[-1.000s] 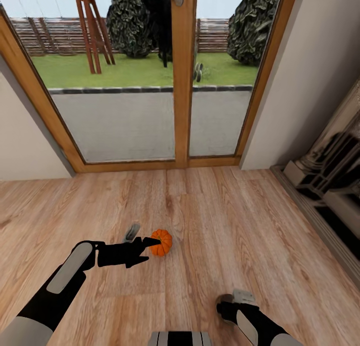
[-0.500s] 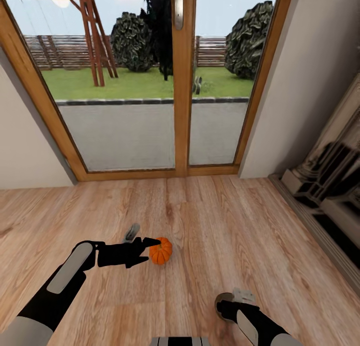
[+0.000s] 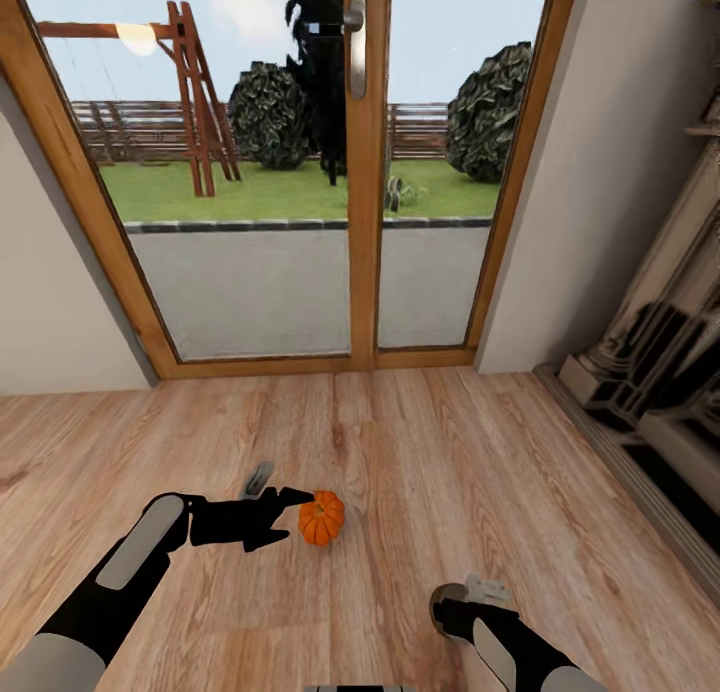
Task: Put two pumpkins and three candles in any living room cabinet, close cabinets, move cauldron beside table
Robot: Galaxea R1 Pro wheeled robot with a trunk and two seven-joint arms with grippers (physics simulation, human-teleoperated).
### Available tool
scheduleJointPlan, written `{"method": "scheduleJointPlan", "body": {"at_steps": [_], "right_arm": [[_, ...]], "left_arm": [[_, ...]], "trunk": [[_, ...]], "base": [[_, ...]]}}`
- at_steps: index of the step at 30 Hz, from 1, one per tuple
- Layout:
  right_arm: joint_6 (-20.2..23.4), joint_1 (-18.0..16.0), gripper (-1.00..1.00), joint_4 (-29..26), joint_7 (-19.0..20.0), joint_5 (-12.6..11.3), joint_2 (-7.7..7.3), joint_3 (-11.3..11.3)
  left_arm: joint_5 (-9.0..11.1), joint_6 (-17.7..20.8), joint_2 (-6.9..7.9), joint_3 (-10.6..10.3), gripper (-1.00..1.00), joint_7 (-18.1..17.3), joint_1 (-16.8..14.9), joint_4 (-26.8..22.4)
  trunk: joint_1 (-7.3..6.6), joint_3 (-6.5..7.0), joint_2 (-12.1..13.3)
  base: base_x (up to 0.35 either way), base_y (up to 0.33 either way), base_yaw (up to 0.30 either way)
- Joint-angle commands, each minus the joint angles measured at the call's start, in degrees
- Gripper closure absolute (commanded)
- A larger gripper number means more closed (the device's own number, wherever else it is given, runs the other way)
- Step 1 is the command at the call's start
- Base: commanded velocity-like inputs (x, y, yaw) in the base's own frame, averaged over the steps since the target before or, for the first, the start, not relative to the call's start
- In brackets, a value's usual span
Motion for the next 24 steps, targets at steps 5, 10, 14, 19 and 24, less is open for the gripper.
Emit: {"method": "scheduleJointPlan", "body": {"at_steps": [5,10,14,19,24], "right_arm": [[0.2,0.0,1.00,-0.1,-0.5,-0.5,-0.05,0.4],[0.8,0.0,1.00,-0.1,-0.4,-1.0,-0.09,0.2],[1.1,0.0,1.00,-0.1,-0.3,-1.4,-0.20,0.1],[1.1,0.0,1.00,-0.1,-0.2,-1.5,-0.21,0.1],[1.1,0.0,1.00,-0.1,-0.2,-1.5,-0.22,0.1]], "left_arm": [[0.7,0.0,0.04,-0.1,-1.00,0.5,-0.1,1.0],[0.5,0.0,0.08,-0.1,-1.00,0.5,-0.1,1.1],[0.4,0.0,0.14,-0.1,-1.00,0.5,-0.1,1.1],[0.4,0.0,0.16,-0.1,-1.00,0.5,-0.1,1.1],[0.6,0.0,0.20,-0.1,-1.00,0.5,-0.1,1.1]], "trunk": [[-0.14,1.07,0.1],[-0.27,2.17,0.1],[-0.37,2.96,0.2],[-0.50,3.75,0.2],[-0.63,4.51,0.3]], "base": [[0.000,0.000,0.000],[0.000,0.000,0.000],[0.000,0.000,-0.070],[0.000,0.000,-0.183],[-0.014,0.008,-0.205]]}}
